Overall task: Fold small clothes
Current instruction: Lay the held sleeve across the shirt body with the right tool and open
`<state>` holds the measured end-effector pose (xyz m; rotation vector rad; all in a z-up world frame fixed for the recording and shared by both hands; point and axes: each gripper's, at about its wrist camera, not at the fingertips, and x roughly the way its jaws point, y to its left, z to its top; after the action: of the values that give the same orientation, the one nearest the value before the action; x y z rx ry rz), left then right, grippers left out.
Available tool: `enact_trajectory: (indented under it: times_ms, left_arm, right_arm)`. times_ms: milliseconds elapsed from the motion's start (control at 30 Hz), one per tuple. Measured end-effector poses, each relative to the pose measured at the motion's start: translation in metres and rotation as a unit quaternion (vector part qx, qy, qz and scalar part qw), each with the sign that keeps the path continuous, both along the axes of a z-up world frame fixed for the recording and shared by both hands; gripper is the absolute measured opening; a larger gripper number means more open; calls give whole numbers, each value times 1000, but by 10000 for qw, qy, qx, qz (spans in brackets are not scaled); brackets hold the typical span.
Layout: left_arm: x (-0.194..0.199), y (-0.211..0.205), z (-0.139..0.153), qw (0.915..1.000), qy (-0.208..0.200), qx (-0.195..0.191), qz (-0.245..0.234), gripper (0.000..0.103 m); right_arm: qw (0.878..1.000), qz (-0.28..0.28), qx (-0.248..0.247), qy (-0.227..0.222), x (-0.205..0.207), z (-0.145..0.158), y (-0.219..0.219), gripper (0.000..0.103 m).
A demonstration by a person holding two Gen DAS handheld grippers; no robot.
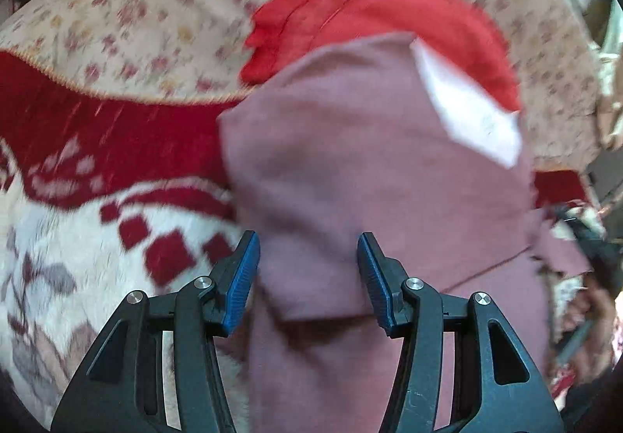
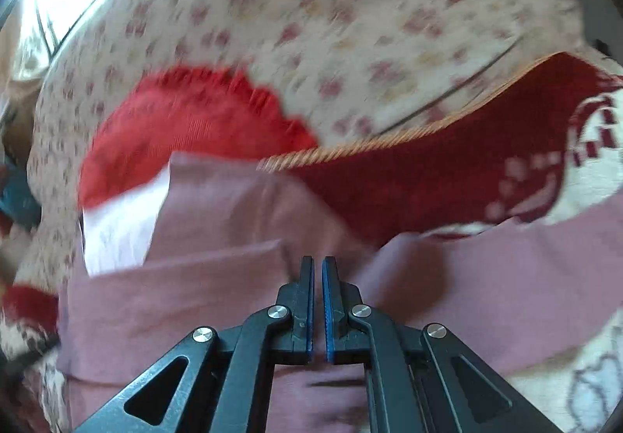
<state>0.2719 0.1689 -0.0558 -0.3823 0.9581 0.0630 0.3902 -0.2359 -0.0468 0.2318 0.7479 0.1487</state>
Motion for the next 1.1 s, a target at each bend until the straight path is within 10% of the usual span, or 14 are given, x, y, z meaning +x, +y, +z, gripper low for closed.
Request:
enact_trajectory:
  times_ms: [167, 467, 733, 933, 1100]
  left_arm:
    - [-2, 15, -12, 9982, 92, -509, 286, 62]
    - [-11, 12, -10, 9994, -15, -151, 327, 62]
    - [-45, 22, 31, 9907, -1193, 32, 654, 60]
    - [-22, -1, -14, 9997, -59, -167, 158, 53]
    - [-24, 2, -15, 9993, -111, -209, 296, 53]
  right_arm:
    - [9920, 1244, 100, 192, -9, -4, 29, 3]
    - [9856, 1226, -454, 1069, 6, -51, 40, 3]
    - [9852, 1159, -556, 1134, 6, -50, 47, 3]
    - [9852, 1144, -604, 1126, 7, -46, 49, 3]
    - [9853, 1112, -605, 1148, 3, -44, 53, 3]
